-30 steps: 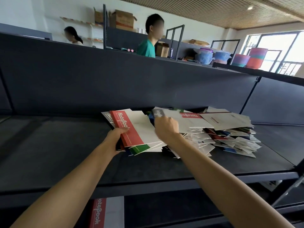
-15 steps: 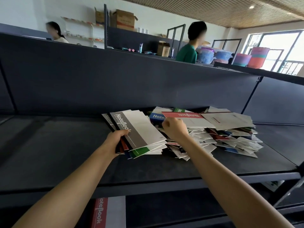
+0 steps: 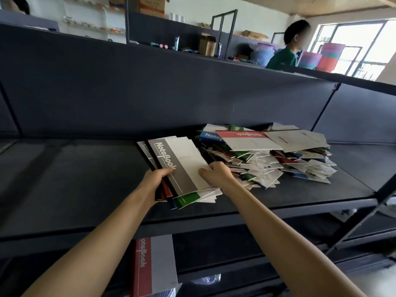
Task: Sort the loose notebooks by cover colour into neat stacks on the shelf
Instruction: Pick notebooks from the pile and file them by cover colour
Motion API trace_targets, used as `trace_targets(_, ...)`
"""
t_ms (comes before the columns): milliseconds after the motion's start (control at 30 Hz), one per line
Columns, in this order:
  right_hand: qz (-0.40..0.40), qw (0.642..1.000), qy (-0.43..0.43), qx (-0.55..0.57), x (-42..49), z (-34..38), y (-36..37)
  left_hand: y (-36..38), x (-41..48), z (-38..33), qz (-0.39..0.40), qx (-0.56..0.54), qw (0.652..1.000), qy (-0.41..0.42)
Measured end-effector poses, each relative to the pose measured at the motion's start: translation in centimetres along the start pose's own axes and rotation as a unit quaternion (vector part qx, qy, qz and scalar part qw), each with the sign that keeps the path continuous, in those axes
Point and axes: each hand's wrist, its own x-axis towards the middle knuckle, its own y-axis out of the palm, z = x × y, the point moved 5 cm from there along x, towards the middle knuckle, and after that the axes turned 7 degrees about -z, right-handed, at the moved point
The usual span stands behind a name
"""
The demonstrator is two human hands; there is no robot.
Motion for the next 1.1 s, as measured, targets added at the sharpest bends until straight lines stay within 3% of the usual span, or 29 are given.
trace_targets(200, -0.034, 0.985, 0.097, 0.135, -3.3, -1.6, -0.2, 0.1, -2.9, 0.8, 0.056, -0.043, 0.997, -0.018)
trace_targets(400, -0.049, 0.982, 0.106, 0.148, -6.4, -2.6, -1.5, 0.2, -6.7, 2.1, 0.077, -0.089, 0.993, -0.03)
trace_targets(567, -0.055, 0.979, 0.098, 0.172, -9.6, -5.0, -3.1, 1.1, -10.6, 4.6, 0.017, -0.035, 0.999, -0.007)
trace_targets(867, -0.03, 0.983, 0.108, 0.144, -18.0, -16.2, -6.0, 5.7, -18.4, 16.0, -0.003, 0.009, 0.999, -0.041)
trace_targets(1100, 0.021, 0.983, 0.141, 0.116, -22.8, -23.8, -2.8, 5.6, -22.0, 23.9, 0.008, 0.025, 0.995, -0.099)
